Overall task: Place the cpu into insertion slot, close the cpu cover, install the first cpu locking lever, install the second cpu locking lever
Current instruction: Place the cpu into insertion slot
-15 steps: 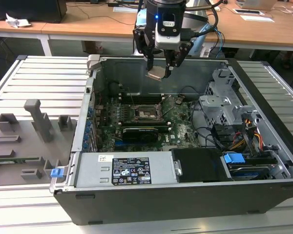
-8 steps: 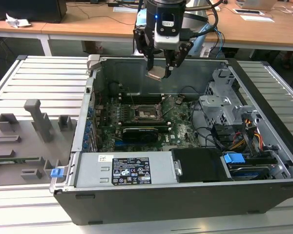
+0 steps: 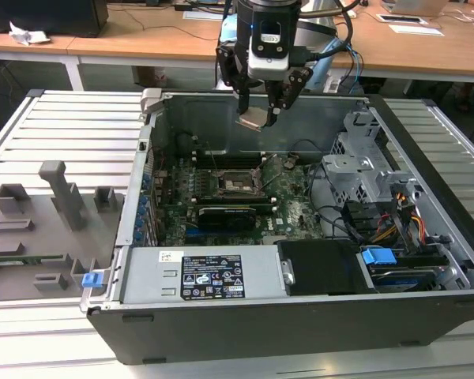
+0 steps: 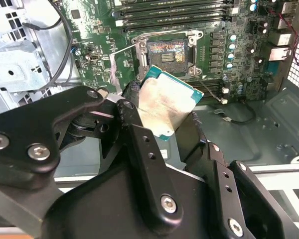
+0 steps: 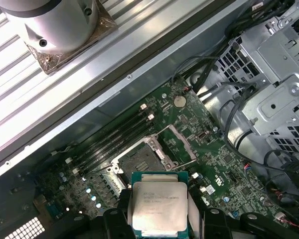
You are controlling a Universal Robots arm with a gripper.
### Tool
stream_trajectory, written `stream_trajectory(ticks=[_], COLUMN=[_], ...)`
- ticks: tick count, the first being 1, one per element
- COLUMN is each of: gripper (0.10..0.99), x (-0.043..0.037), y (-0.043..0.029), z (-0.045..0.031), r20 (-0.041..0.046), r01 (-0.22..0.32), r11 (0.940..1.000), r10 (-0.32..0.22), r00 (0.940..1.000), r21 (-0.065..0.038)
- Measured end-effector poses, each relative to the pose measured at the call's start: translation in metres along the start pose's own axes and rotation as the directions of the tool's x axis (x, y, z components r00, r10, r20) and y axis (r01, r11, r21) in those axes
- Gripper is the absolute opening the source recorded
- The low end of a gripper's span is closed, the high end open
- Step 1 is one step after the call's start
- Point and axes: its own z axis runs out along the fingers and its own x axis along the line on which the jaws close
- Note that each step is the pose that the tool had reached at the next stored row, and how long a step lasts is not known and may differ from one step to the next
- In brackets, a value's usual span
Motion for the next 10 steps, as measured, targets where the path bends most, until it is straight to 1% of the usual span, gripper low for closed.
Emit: stream_trajectory(ticks=[10], gripper=[0.533], x=[0.0000], y=[0.0000], z=[0.0000], r20=[0.0023], r01=[-0.026], r11=[0.9997], r10=[0.026], r00=[0.9997], r21=[-0.001])
